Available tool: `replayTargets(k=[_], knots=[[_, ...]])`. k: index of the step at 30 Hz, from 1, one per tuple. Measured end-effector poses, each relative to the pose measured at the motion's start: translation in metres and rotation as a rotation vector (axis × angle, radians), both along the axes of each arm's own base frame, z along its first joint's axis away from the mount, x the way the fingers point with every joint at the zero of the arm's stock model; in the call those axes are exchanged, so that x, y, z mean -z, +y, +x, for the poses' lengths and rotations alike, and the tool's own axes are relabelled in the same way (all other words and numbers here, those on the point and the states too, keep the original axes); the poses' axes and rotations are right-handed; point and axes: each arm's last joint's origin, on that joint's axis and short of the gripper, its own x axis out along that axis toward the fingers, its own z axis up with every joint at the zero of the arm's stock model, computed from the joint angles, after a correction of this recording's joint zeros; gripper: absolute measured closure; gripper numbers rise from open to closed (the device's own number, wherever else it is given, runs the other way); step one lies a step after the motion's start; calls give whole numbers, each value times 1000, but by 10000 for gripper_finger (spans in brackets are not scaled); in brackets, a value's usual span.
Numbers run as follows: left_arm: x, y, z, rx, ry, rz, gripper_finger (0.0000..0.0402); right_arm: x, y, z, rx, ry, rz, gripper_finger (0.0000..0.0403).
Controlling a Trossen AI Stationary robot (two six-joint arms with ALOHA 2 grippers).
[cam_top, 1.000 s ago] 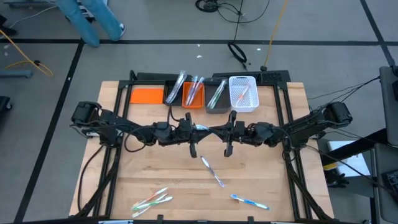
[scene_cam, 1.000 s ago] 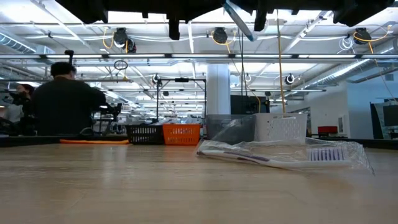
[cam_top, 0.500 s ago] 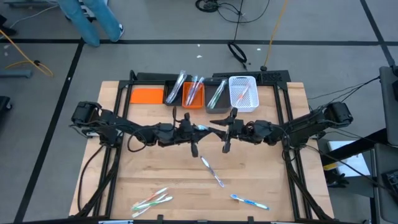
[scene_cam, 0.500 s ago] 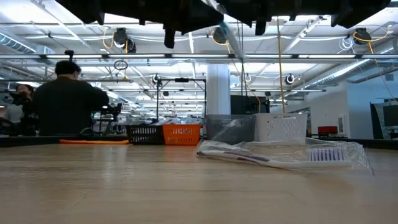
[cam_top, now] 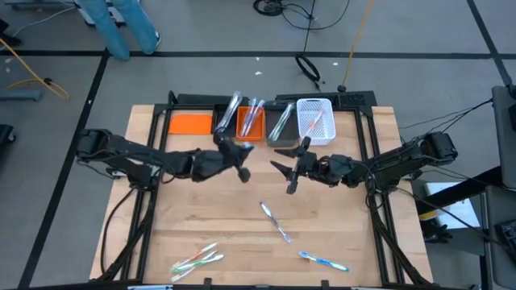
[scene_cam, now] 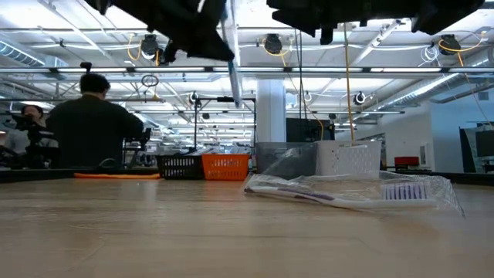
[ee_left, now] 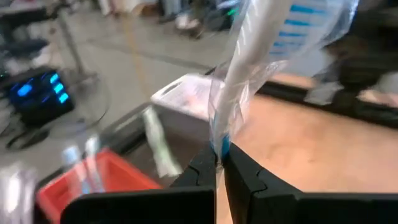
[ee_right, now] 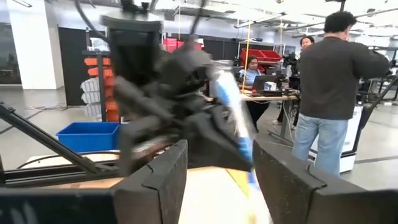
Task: Pick & Place Toothbrushes
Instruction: Put the blue toothbrush into the orange bin
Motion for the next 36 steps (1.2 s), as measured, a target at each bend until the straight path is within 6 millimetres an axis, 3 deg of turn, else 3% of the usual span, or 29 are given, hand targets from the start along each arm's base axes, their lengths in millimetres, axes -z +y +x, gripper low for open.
replayTargets(k=[8,20,26,36], knots=[[8,47,0,-64,28,-77,401,6,2,1,-21,36,68,235],[16,110,-15,-193,72,-167,401,11,6,1,-35,83,82,232],[21,130,-20,-221,74,-206,401,11,6,1,-34,84,82,232],[49,151,-15,-256,135,-269,402,12,6,1,-33,100,80,232]])
